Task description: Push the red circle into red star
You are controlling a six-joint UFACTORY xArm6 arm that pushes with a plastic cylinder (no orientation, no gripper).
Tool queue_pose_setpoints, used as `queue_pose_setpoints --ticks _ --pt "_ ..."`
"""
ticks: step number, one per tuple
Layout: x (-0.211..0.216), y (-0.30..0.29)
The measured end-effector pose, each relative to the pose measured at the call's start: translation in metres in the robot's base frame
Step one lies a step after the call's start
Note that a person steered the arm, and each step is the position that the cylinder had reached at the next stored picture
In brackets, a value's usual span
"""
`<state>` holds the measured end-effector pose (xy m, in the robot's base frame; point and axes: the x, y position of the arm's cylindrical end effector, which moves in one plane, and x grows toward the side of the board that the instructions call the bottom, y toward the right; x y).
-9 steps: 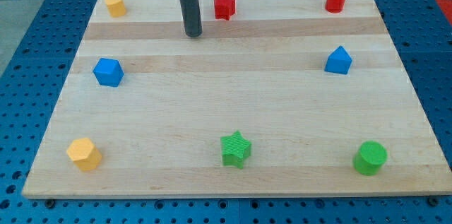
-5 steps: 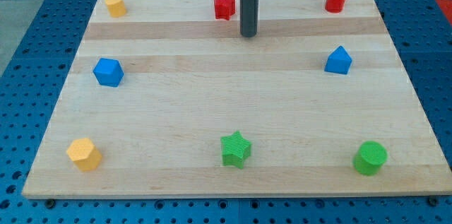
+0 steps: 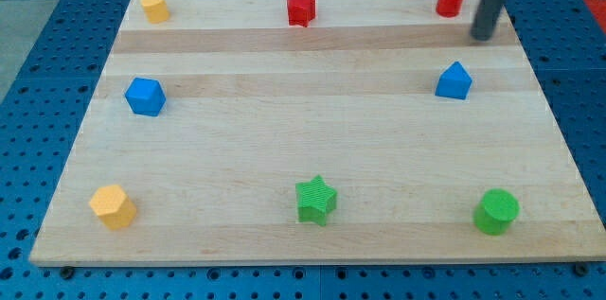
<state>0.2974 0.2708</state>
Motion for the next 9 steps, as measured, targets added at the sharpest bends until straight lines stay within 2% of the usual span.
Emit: queue_pose_setpoints --ticks 1,2,3,4,5,6,7,8,9 --pt "-0.033 0.062" --pt "-0.085 0.04" --pt "-0.097 -0.021" --pt "-0.08 -0.102" --pt "-0.073 -0.117" --pt "-0.078 -0.037" --pt "-0.056 0.009" --pt "-0.041 -0.044" --pt "-0.045 -0.125"
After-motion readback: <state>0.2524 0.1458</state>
